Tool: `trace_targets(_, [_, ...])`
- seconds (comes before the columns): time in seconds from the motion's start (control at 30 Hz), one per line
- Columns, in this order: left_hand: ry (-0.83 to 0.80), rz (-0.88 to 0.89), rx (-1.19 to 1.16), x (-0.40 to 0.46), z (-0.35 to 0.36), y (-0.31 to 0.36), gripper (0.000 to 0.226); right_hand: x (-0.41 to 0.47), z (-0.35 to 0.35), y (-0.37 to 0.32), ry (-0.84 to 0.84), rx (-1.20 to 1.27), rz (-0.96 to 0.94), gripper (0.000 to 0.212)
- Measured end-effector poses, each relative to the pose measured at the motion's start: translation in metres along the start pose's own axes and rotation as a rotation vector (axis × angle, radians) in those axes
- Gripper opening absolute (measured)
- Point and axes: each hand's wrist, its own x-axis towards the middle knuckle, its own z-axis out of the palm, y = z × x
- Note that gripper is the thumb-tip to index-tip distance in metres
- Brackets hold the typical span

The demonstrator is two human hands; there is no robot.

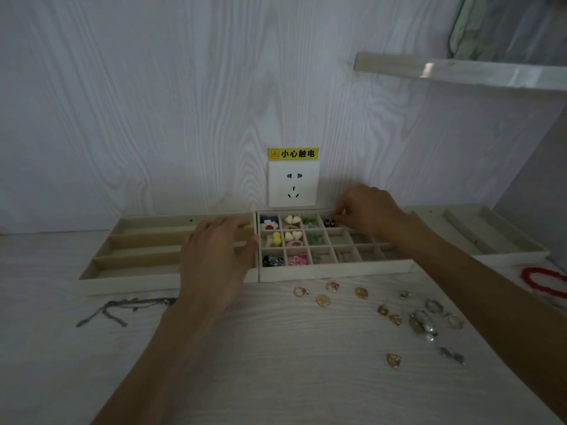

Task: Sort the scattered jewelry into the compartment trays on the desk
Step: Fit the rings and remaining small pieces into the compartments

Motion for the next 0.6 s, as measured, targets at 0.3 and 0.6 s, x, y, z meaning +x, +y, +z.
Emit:
trace_targets(0.3, [-0.251, 0.367, 0.019, 0.062, 0.018, 0.053, 0.032, -0.019, -0.009, 0.025, 0.008, 0.104, -0.042, 0.035])
trace_targets(0.6, [-0.576, 0.507, 0.400, 0.085, 0.051, 0.076, 0.041, -0.023, -0.002, 0.021, -0.175, -0.143, -0.144, 0.050])
